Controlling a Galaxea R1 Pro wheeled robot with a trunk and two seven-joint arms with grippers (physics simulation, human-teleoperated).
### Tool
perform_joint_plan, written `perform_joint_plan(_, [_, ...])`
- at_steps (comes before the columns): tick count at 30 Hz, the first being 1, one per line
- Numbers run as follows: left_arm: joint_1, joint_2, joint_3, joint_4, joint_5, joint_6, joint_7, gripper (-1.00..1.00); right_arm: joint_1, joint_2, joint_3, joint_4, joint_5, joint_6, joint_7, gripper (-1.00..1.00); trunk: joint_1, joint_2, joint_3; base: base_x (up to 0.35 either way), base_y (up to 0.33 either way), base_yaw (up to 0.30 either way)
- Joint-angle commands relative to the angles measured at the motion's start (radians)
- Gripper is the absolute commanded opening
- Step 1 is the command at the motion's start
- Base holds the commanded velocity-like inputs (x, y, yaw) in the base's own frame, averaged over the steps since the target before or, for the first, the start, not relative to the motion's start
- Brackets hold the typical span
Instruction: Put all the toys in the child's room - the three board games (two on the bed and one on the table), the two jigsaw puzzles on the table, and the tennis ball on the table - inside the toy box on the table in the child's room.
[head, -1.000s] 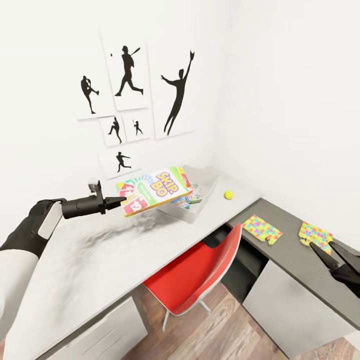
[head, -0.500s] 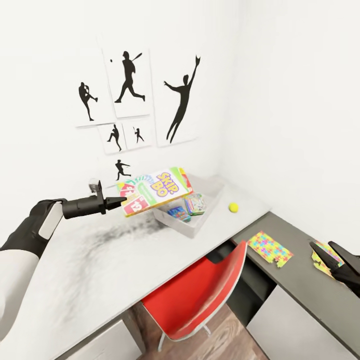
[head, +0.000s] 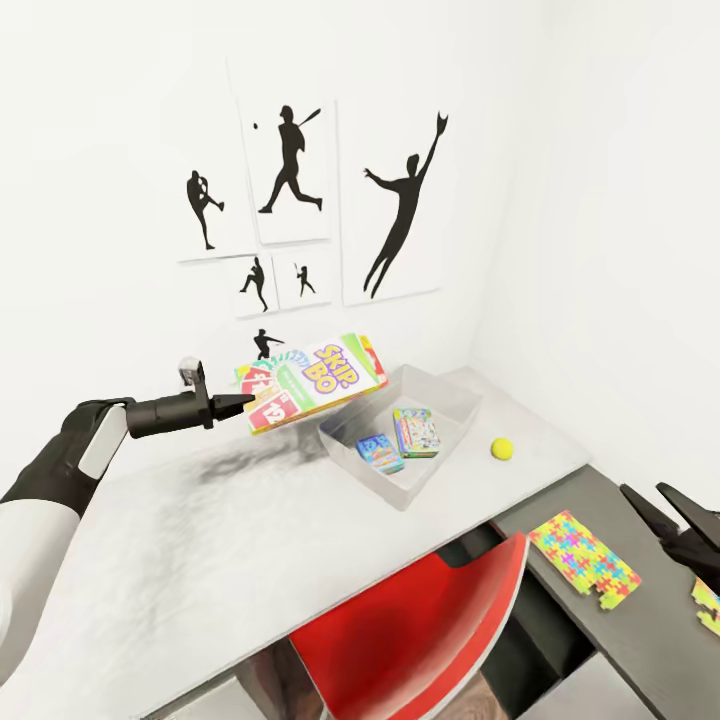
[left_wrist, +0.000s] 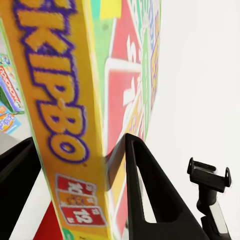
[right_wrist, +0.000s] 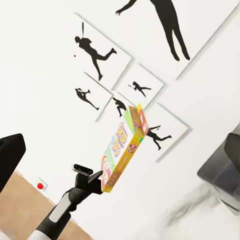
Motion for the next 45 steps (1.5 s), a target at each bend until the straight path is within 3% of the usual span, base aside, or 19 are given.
perform_joint_plan(1, [-0.002,0.0,-0.002,0.001,0.002,0.004,-0.003,-1.0,0.0,0.0,-0.001,0.0,-0.002,0.005,0.002,1.0,0.001,-0.002,-0.001,0.024,-0.328,0.226])
perform_joint_plan(17, [0.003,0.0,-0.002,0.001,0.005,0.004,-0.003,-1.0,0.0,0.0,-0.002,0.001,0.011,0.004,0.002,1.0,0.001,-0.002,0.023,0.136,-0.124,0.124])
perform_joint_plan(24, [0.003,0.0,-0.002,0.001,0.005,0.004,-0.003,-1.0,0.0,-0.005,-0.002,0.003,0.009,-0.032,0.003,1.0,0.001,-0.002,0.033,0.035,-0.101,0.088])
perform_joint_plan(35, [0.003,0.0,-0.002,0.001,0.005,0.003,-0.003,-1.0,0.0,-0.006,-0.002,0.005,0.009,-0.035,0.003,1.0,0.001,-0.002,0.034,0.021,-0.125,0.005])
perform_joint_plan(45, [0.004,-0.001,-0.002,0.001,0.005,0.002,-0.003,-1.0,0.0,-0.008,-0.002,0.005,0.009,-0.034,0.002,1.0,0.001,-0.002,0.034,0.205,-0.03,0.0])
